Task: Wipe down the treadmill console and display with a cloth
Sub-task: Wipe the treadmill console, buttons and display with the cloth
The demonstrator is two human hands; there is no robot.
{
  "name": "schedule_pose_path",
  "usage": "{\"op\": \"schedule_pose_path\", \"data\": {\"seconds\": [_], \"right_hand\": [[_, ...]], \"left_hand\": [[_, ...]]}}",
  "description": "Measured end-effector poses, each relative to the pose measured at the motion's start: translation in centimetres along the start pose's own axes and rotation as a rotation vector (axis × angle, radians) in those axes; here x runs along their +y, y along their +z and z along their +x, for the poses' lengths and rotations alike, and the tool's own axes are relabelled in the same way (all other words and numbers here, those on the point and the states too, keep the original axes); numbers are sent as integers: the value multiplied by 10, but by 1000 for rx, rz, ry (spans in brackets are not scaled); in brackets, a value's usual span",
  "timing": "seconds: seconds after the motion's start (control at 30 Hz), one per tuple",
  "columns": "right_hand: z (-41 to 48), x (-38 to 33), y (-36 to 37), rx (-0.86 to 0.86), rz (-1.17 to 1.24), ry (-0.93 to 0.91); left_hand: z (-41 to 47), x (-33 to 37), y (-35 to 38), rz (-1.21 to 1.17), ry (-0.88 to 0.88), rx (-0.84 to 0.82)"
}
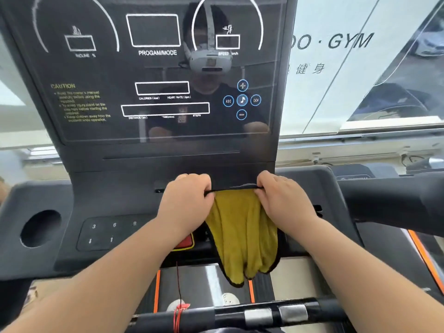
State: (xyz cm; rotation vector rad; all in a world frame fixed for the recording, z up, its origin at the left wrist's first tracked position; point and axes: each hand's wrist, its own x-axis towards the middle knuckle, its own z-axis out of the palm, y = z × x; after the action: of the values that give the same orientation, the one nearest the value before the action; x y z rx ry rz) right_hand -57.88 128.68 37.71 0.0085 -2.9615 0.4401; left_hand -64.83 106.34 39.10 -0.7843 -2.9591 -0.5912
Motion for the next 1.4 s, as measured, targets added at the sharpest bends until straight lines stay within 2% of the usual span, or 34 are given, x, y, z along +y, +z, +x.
{"op": "schedule_pose_path", "data": {"seconds": [0.07, 0.13, 0.3, 0.37, 0.4, 0.47, 0.6, 0.63, 0.67, 0.7, 0.77, 0.83, 0.87, 0.97, 1.07, 1.2, 1.33, 1.4], "right_hand": [[15, -3, -20, -5, 63, 29], [30, -9, -44, 68, 92, 15], [57, -18, -108, 475, 148, -105], [54, -22, -126, 535, 184, -159], [49, -22, -130, 491, 222, -182], [35, -20, -130, 263, 238, -210], [2, -12, -100, -557, -23, -161], [-5, -11, -87, -677, -68, -130], [-12, -11, -72, -702, -91, -96], [-17, -15, -59, -623, -109, -53], [-25, -26, -26, -321, -119, 3], [-32, -42, 4, -77, -19, -23], [-34, -48, 16, -20, 38, -68], [-39, -54, 47, -5, 72, -126], [-43, -41, 60, -135, -71, -52], [-50, -19, 62, -240, -184, 47], [-38, -17, 53, -238, -137, 260], [-24, -29, 54, -204, -120, 285]], "left_hand": [[13, 4, -17, -25, 3, 40], [27, 9, -38, -25, 8, 119], [49, 28, -100, -150, 101, 467], [44, 31, -114, -196, 146, 524], [39, 30, -116, -217, 170, 498], [24, 21, -107, -230, 221, 346], [-21, -13, -52, -66, 274, -115], [-33, -20, -37, -30, 279, -207], [-44, -25, -23, -9, 288, -275], [-53, -28, -11, 4, 311, -315], [-64, -30, 5, 23, 365, -338], [-68, -29, 12, 10, 385, -313], [-68, -29, 12, -12, 385, -293], [-70, -28, 10, -98, 357, -317], [-69, -32, 8, -137, 330, -346], [-63, -45, 9, -86, 206, -174], [-66, -61, 9, -22, 41, -53], [-72, -69, 8, -8, -11, -19]]}}
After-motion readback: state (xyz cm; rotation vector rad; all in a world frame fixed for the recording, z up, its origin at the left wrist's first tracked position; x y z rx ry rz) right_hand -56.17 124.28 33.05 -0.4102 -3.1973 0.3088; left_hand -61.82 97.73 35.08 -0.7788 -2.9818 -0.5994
